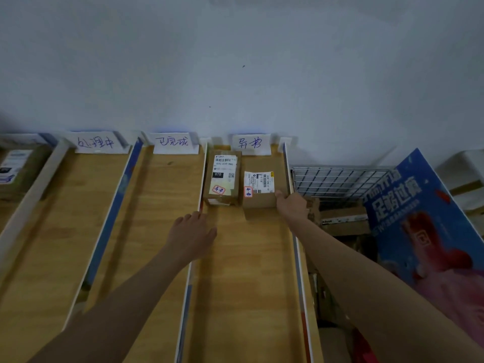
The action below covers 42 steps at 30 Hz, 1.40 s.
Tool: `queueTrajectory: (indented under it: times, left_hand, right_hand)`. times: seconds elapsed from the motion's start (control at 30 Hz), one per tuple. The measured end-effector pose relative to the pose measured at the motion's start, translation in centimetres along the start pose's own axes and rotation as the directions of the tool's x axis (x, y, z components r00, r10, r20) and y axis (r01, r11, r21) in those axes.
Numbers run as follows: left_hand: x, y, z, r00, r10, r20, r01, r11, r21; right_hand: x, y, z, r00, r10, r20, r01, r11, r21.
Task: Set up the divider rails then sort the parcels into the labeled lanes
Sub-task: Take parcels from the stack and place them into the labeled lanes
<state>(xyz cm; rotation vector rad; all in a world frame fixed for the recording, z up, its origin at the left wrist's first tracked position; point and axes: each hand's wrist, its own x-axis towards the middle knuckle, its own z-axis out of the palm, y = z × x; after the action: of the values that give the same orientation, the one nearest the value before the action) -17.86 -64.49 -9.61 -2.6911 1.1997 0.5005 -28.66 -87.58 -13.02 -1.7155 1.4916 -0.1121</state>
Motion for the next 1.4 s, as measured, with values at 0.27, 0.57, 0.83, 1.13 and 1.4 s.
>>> queueTrajectory:
  times: [0.27,0.57,0.83,1.13,1.4]
  left_hand:
    - [1.1,-1.6,2.0,0.999,-0.018,-0.029,0.017,1.0,-0.024]
    - [0.1,-1.9,3.7,1.0,-0.01,-0.02,0.009,0.998,-0.055]
    - [1.0,-2.1,3.6,1.0,-0.02,-0.02,0.02,1.0,-0.025]
    - [1.4,-2.0,2.8,1.0,-0.028,0.007,0.028,1.0,-0.009]
    - [-0.8,-2.5,-1.4,0.998,-0.025,-0.062,0.025,1.0,0.006]
  right_hand:
    - [2.3,-1.6,2.1,0.999,0.034,0.007,-0.034,0.999,0.016]
    - [1.6,-1.9,2.9,1.0,0.011,0.017,-0.011,1.0,-0.023]
    - [-0.3,-1.0,2.9,0.999,-0.037,0.001,0.037,0.996,-0.079]
    - [-2.0,-1.1,1.6,0.992,-0.122,0.031,0.126,0.981,-0.148]
    - [-6.6,-3.9,-0.8,0.898,-0.398,0.186,0.437,0.763,-0.476]
